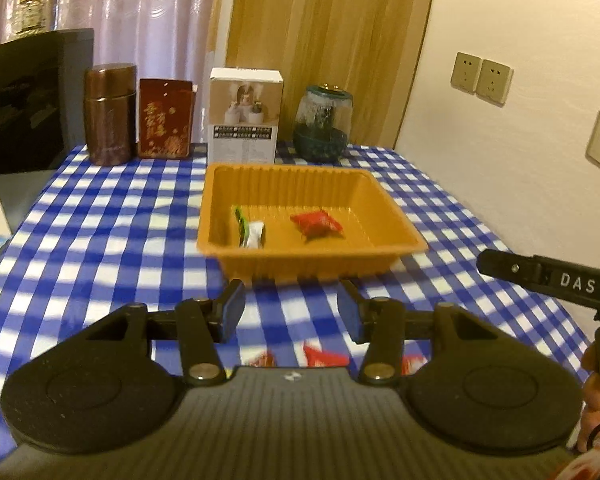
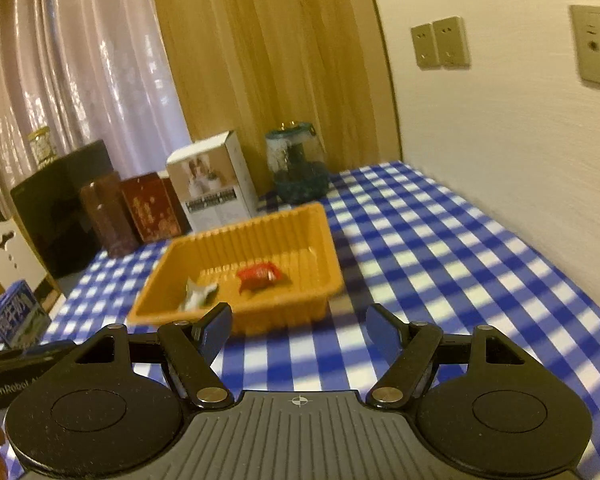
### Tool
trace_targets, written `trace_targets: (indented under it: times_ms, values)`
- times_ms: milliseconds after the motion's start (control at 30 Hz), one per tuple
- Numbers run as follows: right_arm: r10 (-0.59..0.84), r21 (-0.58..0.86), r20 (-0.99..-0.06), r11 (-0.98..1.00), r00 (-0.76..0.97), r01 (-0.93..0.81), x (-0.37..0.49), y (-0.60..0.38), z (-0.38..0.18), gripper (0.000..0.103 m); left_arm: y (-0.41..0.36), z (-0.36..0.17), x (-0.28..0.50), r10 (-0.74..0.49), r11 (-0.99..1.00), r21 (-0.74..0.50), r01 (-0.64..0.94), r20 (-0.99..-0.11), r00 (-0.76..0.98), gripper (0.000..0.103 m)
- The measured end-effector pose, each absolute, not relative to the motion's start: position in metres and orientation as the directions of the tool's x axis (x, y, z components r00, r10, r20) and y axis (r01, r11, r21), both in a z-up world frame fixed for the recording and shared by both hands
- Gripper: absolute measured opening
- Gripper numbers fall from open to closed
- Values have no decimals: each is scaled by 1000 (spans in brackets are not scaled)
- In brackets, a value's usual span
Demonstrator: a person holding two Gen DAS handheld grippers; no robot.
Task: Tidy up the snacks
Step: 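Withdraw both open tools from the tray back toward the remaining snacks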
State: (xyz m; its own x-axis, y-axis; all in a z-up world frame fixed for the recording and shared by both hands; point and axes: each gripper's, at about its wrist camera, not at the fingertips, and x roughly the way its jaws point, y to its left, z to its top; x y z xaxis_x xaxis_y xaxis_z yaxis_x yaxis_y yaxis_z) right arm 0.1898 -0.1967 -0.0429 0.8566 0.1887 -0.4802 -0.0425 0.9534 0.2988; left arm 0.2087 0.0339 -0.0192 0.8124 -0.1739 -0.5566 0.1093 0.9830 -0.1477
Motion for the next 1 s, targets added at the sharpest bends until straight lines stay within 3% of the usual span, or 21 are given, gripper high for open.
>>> trace_targets:
  times_ms: [533, 1000]
  values:
    - [207, 323, -549, 946, 810, -23, 84, -197, -54, 74, 50, -32, 98, -93, 988, -156, -5, -609, 788, 47]
    - [205, 325, -591, 946, 780, -3, 71, -190, -73, 74, 59, -34, 82, -68, 988, -149, -32, -618, 783, 47]
